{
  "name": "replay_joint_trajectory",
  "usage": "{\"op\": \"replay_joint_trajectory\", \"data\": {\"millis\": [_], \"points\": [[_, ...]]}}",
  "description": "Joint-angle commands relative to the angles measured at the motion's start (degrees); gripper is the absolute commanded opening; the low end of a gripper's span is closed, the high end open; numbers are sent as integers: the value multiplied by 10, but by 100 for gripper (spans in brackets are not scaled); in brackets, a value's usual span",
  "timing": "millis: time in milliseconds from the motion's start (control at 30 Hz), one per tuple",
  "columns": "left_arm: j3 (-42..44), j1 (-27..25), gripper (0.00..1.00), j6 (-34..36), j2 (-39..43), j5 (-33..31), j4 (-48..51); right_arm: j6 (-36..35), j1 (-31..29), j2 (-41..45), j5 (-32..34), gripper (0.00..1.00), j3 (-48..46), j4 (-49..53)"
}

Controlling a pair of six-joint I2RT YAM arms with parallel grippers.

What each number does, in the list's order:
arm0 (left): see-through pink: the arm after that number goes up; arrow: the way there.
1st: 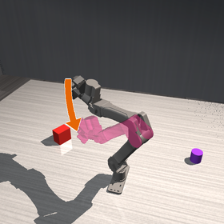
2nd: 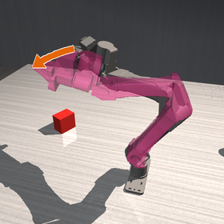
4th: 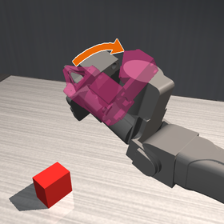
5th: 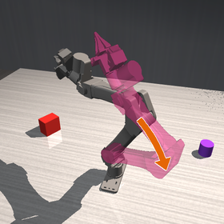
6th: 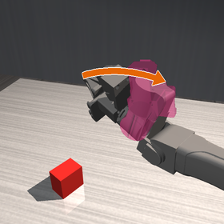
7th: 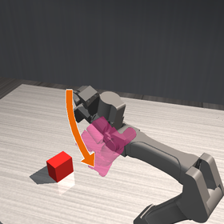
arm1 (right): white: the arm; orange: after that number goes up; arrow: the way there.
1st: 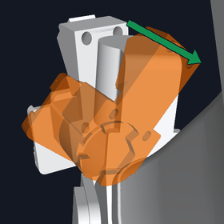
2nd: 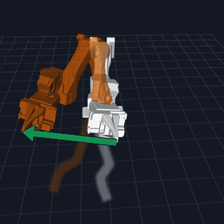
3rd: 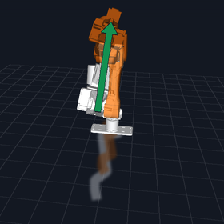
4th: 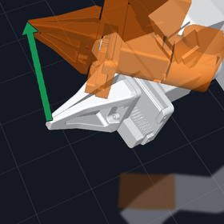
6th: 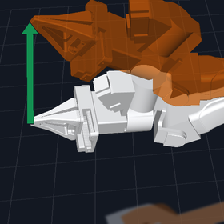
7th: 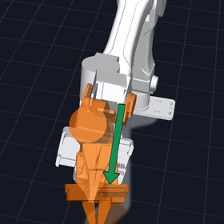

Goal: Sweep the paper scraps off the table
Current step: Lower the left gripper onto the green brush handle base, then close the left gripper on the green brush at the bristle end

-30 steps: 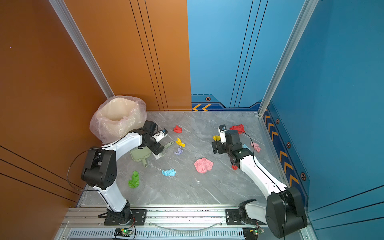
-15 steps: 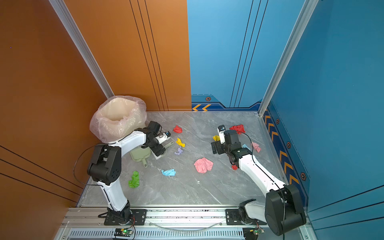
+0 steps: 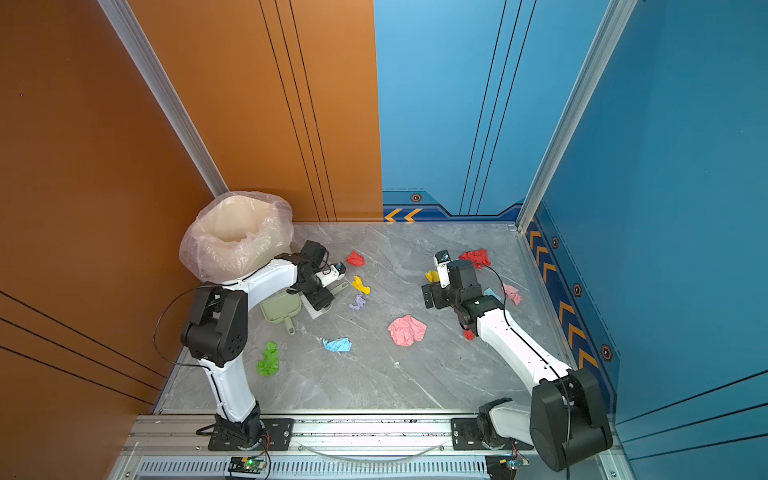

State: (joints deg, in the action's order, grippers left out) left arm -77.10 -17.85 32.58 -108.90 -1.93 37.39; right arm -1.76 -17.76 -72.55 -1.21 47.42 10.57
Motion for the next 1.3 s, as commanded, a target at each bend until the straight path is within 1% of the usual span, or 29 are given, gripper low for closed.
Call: {"op": "replay_joint_trajectory", "data": {"millis": [0, 567, 967, 1267], "points": [[-16, -4, 80, 6, -14, -6, 22, -13, -4, -3, 17, 100, 14, 16], [-34, -6, 75, 7, -42, -3, 33, -13, -8, -19, 18, 100, 21, 14], [-50, -5, 75, 11, -60, 5, 44, -16, -12, -33, 20, 100, 30, 16], [-58, -3, 75, 15, -66, 8, 69, -17, -15, -42, 19, 100, 41, 15]]}}
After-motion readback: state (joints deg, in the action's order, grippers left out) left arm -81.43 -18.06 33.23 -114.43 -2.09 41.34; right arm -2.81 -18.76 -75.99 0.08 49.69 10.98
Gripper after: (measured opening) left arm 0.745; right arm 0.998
